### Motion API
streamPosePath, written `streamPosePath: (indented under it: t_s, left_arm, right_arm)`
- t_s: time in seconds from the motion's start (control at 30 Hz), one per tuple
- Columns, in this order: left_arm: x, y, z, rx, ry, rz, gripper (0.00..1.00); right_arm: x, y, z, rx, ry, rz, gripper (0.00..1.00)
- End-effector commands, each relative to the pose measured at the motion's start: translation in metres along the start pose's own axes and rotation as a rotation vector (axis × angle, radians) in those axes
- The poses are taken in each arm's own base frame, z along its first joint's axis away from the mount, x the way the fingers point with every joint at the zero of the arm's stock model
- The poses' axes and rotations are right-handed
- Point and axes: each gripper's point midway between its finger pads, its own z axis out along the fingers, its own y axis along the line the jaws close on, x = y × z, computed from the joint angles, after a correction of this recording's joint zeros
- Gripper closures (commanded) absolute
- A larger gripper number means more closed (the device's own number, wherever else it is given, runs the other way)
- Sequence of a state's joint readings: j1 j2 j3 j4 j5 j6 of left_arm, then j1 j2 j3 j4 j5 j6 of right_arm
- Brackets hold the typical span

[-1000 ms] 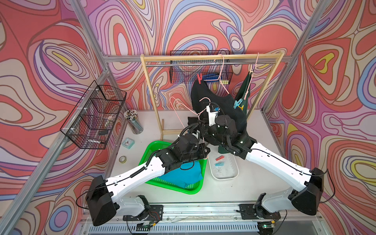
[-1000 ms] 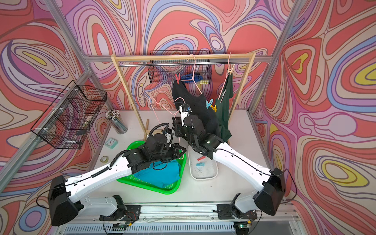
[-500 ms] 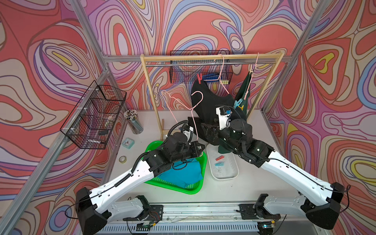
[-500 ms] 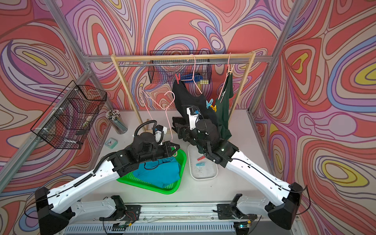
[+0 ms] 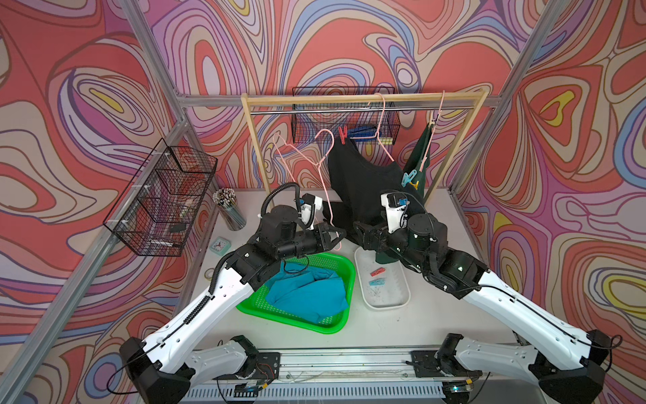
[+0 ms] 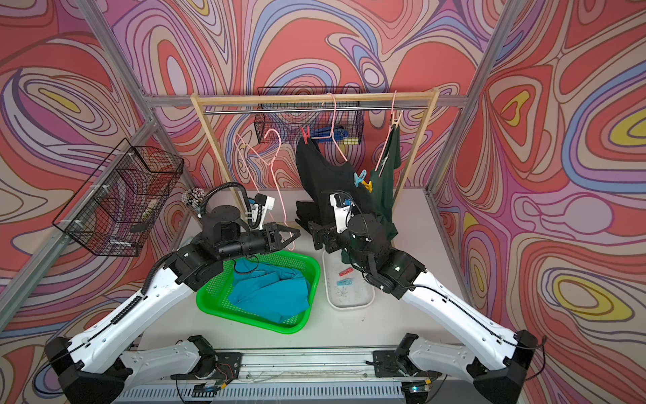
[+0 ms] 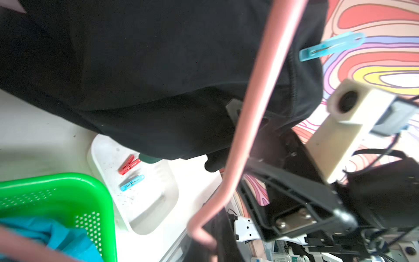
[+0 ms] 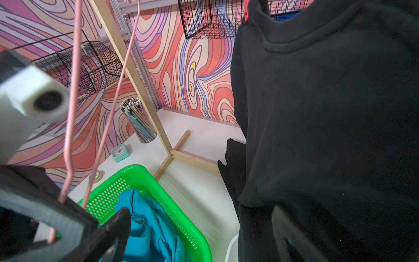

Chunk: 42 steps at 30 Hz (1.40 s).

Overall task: Remove the clothespins securing t-shirts to the hanger
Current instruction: Place the hanger on the clothes rail.

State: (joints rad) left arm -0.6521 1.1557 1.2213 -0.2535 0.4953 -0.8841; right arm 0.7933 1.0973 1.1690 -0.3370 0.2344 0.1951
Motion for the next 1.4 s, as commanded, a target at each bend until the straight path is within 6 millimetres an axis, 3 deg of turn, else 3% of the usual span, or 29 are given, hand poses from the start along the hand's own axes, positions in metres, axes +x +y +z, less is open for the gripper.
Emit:
streamPosePath:
  t_s: [0.0,0.17,0.8,1.03,1.37]
  left_arm:
    - [-0.012,-0.032,0.000,0.151,0.041,0.036,1.00]
    - [-0.030,-0.050,0.002,0.248,0.057,0.031,1.00]
    - [-0.100,-0.061,-0.017,0.313,-0.034,0.031,1.00]
    - [-0.120,-0.047,-0.019,0.324,-0.058,-0.006,1.00]
    - [-0.128,-0.010,-0.014,0.298,-0.061,-0.067,1.00]
  right_arm:
    - [0.007,-0.006,-0.005,0.026,0.016,-0.018,0.02]
    - [0.009,-0.007,-0.007,0.028,0.020,-0.027,0.02]
    - [0.012,-0.006,-0.005,0.023,0.028,-0.047,0.02]
    - [0.012,-0.006,-0.006,0.019,0.028,-0.048,0.02]
    - [0.012,-0.006,-0.006,0.024,0.029,-0.052,0.02]
